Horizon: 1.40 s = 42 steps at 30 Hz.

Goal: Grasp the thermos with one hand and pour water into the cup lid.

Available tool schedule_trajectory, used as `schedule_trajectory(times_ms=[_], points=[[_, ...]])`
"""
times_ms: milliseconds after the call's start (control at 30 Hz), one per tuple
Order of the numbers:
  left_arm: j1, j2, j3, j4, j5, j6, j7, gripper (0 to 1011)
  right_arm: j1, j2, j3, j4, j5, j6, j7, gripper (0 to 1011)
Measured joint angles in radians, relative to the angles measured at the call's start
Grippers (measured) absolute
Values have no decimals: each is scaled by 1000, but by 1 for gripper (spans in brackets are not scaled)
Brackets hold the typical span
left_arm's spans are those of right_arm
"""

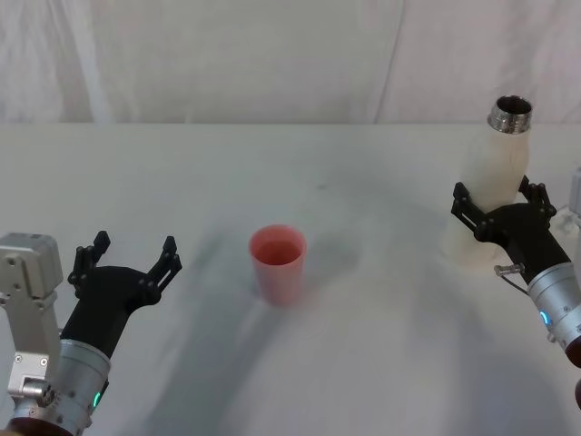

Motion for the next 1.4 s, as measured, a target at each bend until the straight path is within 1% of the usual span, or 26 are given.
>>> schedule_trajectory(times_ms=[500,1400], points=[[0,0,0,0,0,0,0,1001,-20,8,7,-21,-1,1,0,1003],[0,0,0,0,0,0,0,1001,-101,17,16,-102,14,14,0,1003]])
